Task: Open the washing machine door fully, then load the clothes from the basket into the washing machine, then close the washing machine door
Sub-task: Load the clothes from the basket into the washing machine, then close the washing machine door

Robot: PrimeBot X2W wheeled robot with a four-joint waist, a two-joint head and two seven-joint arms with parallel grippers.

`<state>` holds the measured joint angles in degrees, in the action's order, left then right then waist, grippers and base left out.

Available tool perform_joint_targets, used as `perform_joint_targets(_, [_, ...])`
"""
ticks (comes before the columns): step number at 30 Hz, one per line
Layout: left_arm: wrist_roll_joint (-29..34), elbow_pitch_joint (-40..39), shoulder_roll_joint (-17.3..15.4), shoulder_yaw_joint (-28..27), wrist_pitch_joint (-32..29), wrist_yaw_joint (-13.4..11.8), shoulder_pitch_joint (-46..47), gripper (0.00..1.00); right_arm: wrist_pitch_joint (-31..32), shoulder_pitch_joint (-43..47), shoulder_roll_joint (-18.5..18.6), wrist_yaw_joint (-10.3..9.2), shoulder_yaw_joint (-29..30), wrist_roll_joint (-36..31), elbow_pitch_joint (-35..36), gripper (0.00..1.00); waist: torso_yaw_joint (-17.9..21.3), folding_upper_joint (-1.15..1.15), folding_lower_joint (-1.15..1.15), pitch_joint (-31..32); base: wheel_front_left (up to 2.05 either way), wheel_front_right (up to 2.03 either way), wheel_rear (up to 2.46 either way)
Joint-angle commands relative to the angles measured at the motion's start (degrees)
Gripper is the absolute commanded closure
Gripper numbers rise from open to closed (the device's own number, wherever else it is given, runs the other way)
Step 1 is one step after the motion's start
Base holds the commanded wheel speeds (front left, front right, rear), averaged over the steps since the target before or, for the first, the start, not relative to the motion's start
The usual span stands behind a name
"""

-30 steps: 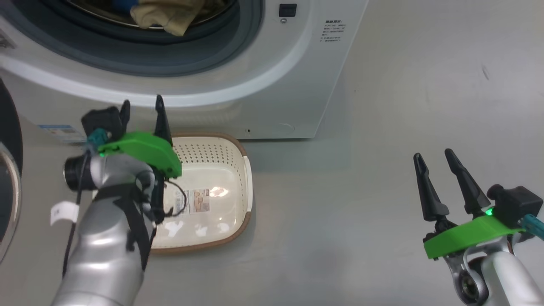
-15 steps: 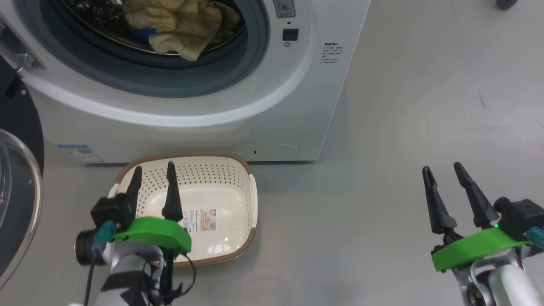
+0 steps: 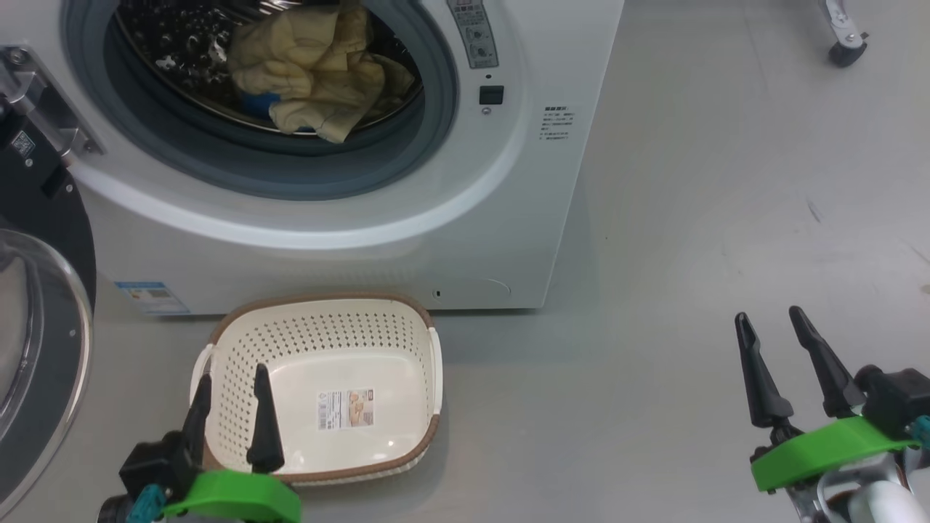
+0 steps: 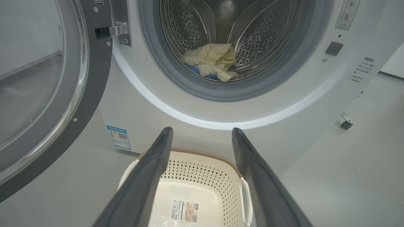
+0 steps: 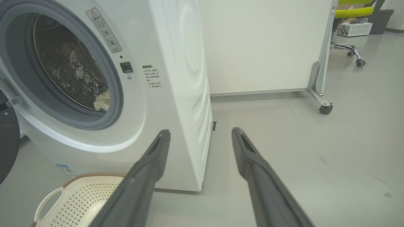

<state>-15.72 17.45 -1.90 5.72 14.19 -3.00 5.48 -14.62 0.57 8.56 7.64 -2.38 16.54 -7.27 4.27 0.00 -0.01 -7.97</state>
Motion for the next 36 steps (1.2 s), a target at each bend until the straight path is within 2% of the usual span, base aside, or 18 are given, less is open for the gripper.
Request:
perform_joint_targets(1, [-0.3,-2.7,-1.0,-2.5,0.8,0.2,-0.6,0.00,-0.4,0.2,1.4,-0.15,-0.6,-0.4,1.9,0.00,0.0,0.00,0.01,0.7,0.00,0.00,0.00])
perform_joint_targets(18, [0.7,-7.1,-1.0,-5.7,0.8,2.6,-5.5,0.00,-0.4,1.8,0.4,-0.15,-1.2,-1.0,2.2,0.00,0.4,0.00,0.01,2.6,0.00,0.00,0.00])
perform_joint_targets(30, [1.9,-7.8,-1.0,-5.9,0.8,2.1,-5.7,0.00,-0.4,1.5,0.5,-0.15,-1.6,-1.0,2.1,0.00,0.6,0.00,0.01,2.3,-0.04,0.04,0.00])
perform_joint_targets(36, [2.2,-7.8,-1.0,-5.8,0.8,1.5,-5.8,0.00,-0.4,1.3,0.7,-0.15,-1.8,-1.0,2.1,0.00,0.6,0.00,0.01,2.1,-0.90,0.90,0.00])
